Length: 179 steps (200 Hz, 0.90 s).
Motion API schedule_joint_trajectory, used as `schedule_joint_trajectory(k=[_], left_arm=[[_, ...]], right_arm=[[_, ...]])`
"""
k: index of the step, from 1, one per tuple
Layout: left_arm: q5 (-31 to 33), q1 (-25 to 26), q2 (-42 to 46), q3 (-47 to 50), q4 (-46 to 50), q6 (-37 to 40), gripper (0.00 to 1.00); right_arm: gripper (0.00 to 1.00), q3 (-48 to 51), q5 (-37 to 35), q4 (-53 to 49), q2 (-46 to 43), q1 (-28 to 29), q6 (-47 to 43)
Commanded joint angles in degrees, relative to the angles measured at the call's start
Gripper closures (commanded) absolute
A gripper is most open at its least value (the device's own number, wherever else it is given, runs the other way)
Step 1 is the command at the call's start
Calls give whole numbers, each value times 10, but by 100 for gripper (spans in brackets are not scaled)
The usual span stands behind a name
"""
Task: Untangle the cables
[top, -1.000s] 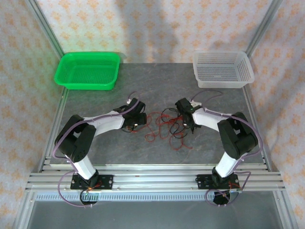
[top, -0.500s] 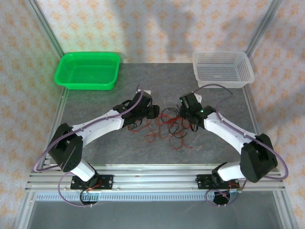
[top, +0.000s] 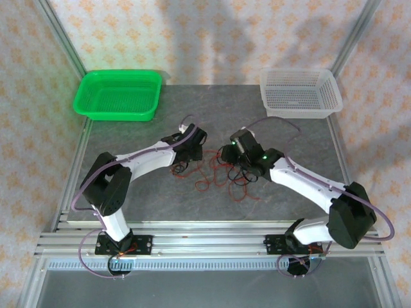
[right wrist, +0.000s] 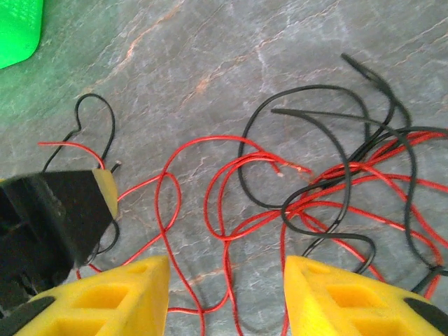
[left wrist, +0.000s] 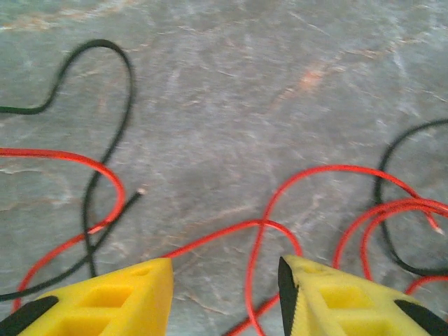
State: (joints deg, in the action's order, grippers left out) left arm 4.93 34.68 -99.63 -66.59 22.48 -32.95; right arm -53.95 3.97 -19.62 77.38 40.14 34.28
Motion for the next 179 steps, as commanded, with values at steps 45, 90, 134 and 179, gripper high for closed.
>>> schedule_joint_trajectory(k=[45, 90, 134, 179], left_arm=[[25, -61, 17, 54, -45, -42, 49], [6, -82, -13, 46, -105, -28, 47], [-1, -92, -55, 17, -114, -16, 47], [13, -102, -72, -1, -130, -10, 72]], right_arm=[[54, 24, 14, 45, 40, 14, 20], [54, 20, 16, 47, 50, 16, 18], [54, 24, 18, 50, 54, 17, 20], [54, 24, 21, 54, 61, 21, 22]])
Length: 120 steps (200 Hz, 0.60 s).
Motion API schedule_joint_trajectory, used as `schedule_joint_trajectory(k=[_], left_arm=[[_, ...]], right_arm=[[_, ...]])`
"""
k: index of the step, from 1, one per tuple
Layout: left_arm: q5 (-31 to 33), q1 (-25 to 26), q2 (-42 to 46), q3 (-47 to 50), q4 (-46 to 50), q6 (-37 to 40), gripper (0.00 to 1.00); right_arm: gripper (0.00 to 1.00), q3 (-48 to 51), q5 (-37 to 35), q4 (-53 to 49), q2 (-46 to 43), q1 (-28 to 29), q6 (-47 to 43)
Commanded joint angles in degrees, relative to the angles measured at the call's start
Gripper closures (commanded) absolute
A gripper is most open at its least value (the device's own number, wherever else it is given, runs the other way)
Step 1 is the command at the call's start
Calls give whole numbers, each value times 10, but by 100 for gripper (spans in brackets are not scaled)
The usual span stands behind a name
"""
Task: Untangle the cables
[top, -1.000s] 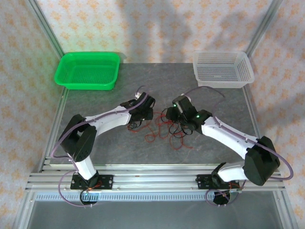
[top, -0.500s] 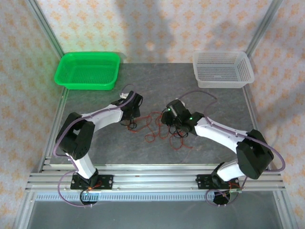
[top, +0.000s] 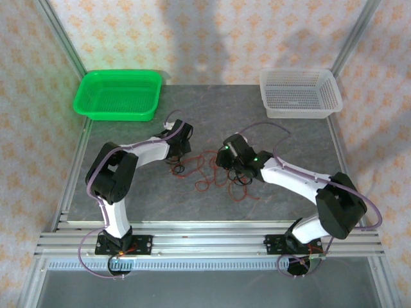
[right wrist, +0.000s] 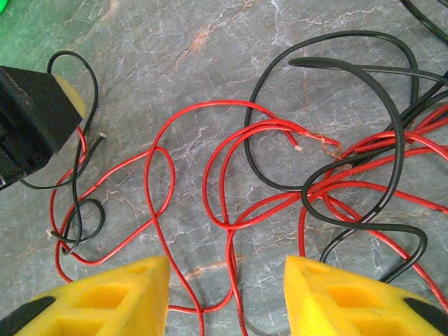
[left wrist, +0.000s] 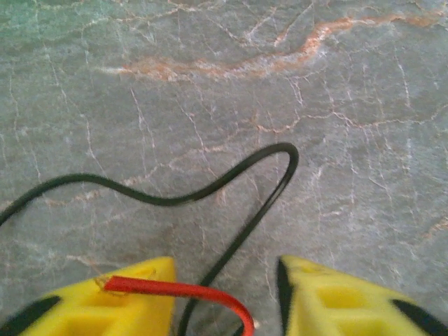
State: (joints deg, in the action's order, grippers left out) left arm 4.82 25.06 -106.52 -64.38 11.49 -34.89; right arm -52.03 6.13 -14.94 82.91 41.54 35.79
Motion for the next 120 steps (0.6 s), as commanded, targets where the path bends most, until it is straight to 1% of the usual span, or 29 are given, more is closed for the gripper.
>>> schedule_joint_trajectory(k=[1, 10, 17, 50, 80, 95, 116, 120], left_arm=[[14, -5, -4, -24, -20, 10, 74], [14, -6, -1, -28, -21, 10, 90], [11, -5, 3, -30, -23, 10, 100], [-28, 1, 51, -21, -25, 25, 100], [-71, 26, 120, -19, 1, 24, 100], [-102, 38, 153, -19, 13, 21, 100], [-134, 49, 195, -14, 26, 16, 100], [-140, 51, 202, -12, 27, 0, 100]], right_arm=[[54, 5, -1, 7, 6, 8, 8], [54, 5, 0, 9, 7, 10, 8], [54, 5, 0, 11, 10, 13, 9], [54, 5, 12, 40, 28, 34, 17], [54, 0, 35, 100, 53, 56, 20], [54, 12, 56, 160, 55, 60, 20], [55, 64, 85, 292, 40, 60, 20], [55, 75, 89, 319, 34, 60, 20]])
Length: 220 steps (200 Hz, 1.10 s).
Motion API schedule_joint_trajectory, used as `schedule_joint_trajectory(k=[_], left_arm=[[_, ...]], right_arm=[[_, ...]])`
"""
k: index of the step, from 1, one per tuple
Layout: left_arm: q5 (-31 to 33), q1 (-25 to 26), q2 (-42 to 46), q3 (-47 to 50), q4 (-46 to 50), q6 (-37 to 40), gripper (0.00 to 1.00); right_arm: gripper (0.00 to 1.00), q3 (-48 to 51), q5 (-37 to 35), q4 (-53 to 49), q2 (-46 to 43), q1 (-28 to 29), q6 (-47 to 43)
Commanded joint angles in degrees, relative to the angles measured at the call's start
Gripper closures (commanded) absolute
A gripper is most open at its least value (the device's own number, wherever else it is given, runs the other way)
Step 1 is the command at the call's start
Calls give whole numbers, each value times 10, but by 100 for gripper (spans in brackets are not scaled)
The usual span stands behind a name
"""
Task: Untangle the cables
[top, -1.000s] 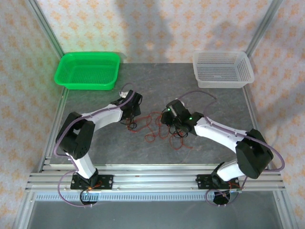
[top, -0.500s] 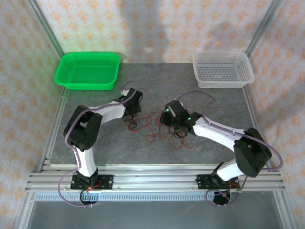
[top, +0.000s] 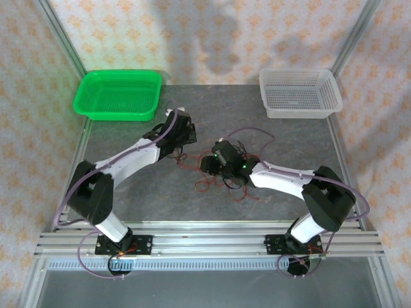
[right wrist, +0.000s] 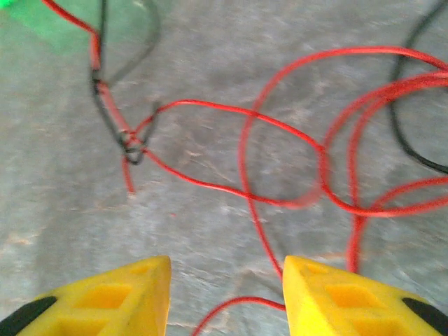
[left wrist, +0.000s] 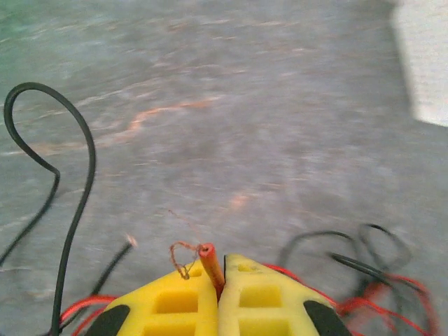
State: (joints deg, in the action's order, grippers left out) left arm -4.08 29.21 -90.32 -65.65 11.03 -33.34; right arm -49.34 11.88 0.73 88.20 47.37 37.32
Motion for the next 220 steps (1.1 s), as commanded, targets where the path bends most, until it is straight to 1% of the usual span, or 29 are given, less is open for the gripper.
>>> schedule_joint_trajectory(k=[1, 16, 28, 57, 75, 88, 116, 144, 173, 202, 220], left_arm=[[-51, 10, 42, 2, 32, -17, 100], [-70, 15, 69, 17, 26, -31, 100], [-86, 15, 87, 28, 19, -41, 100], [-116, 16, 116, 30, 14, -52, 100], [-138, 16, 124, 24, 9, -57, 100], [-149, 16, 128, 22, 2, -62, 100], [-159, 17, 130, 19, -12, -70, 100], [-169, 17, 129, -1, -18, -74, 100], [-174, 20, 130, -34, -10, -72, 100], [-178, 23, 136, -66, 0, -69, 100], [-175, 25, 142, -89, 14, -63, 100]], right_arm=[[55, 52, 32, 170, -19, 1, 5], [55, 90, 36, 253, -36, 2, 0], [55, 109, 28, 292, -49, 1, -7], [54, 131, 13, 351, -66, -2, -14], [54, 126, 23, 370, -65, -11, -1], [53, 114, 43, 377, -57, -16, 2], [51, 79, 93, 376, -24, -13, -14], [49, 59, 102, 374, 12, -11, -26], [49, 16, 107, 362, 73, -10, -34], [53, -25, 106, 359, 150, -9, -17], [60, -36, 100, 357, 188, -9, 3]])
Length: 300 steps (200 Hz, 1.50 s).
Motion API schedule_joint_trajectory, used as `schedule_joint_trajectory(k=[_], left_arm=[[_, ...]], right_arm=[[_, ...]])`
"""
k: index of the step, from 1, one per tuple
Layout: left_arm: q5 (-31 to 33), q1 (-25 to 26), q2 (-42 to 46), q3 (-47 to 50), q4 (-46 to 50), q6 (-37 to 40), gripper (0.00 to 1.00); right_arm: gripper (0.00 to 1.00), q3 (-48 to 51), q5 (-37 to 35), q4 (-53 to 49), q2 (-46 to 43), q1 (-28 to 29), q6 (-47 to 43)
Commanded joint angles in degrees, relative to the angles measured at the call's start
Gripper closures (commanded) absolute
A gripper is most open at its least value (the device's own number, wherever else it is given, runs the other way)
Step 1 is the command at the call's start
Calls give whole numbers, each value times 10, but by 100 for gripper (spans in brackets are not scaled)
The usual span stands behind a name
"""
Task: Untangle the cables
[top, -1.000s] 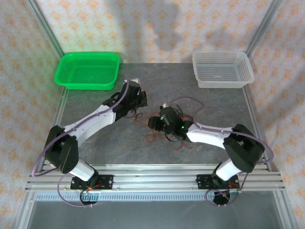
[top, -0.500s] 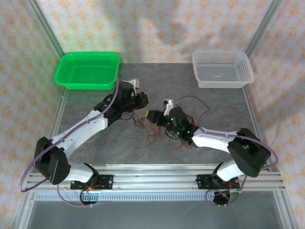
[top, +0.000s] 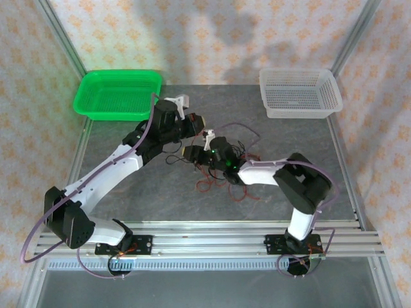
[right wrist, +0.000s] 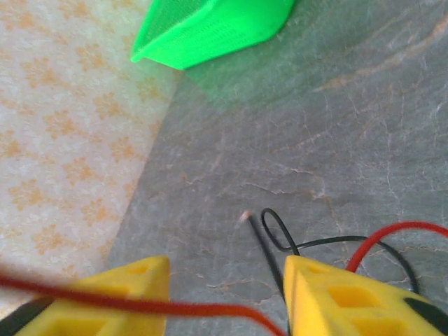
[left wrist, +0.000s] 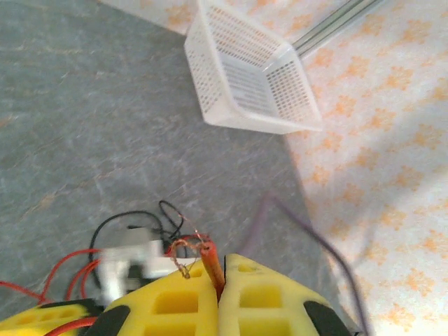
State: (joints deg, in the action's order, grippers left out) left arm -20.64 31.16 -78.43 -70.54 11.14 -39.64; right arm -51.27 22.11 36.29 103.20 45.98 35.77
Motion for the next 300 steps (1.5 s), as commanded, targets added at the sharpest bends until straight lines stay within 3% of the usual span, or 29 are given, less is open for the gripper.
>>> schedule_joint_trajectory(k=[1, 33, 115, 195, 265, 300], left_arm=[[-9, 6, 23, -42, 14, 0, 100], [10, 6, 30, -99, 54, 24, 100], [152, 3, -17, -323, 203, 125, 100], [191, -8, -85, -493, 264, 163, 100], [205, -19, -100, -550, 272, 175, 100], [198, -24, -110, -581, 278, 179, 100]], right_arm=[[60, -17, -2, 1, 39, 5, 20], [68, -4, -28, -19, 61, 5, 43], [68, 115, -85, -35, 19, -4, 83], [68, 158, -91, -34, 19, -13, 109], [49, 151, -105, -90, 1, -16, 104], [47, 135, -117, -135, -3, -16, 101]])
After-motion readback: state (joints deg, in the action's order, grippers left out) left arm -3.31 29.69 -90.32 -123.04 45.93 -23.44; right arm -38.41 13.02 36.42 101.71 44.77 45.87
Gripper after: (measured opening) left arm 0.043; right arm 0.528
